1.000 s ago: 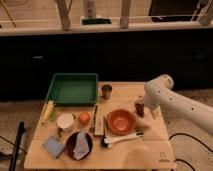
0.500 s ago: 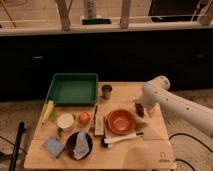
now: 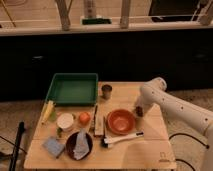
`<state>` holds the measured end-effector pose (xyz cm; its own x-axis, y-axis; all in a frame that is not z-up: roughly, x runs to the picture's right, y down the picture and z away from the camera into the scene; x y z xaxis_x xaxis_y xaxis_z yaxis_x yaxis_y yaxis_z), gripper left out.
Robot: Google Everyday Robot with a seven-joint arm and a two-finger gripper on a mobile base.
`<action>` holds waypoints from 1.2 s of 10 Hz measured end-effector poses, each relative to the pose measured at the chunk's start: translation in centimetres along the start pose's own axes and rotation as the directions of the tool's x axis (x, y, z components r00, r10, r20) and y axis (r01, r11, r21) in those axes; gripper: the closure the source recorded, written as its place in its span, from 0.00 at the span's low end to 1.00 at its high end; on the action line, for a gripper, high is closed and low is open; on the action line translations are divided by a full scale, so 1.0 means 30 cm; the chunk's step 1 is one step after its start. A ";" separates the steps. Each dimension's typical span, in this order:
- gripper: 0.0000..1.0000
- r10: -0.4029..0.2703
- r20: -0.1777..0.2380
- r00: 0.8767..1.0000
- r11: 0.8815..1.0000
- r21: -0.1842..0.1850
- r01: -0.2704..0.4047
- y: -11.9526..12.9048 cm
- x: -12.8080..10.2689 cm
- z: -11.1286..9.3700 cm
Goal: Place grapes in tray
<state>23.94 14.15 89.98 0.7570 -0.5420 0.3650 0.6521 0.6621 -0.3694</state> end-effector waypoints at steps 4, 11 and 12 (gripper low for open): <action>1.00 0.000 0.021 1.000 1.000 -0.004 0.000 0.010 0.009 0.016; 1.00 -0.086 0.021 0.996 0.995 0.045 0.085 -0.034 0.077 -0.198; 1.00 -0.102 0.020 0.995 0.993 0.058 0.100 -0.045 0.093 -0.250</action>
<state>25.48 7.85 85.08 0.6859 -0.5959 0.4176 0.7211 0.6335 -0.2805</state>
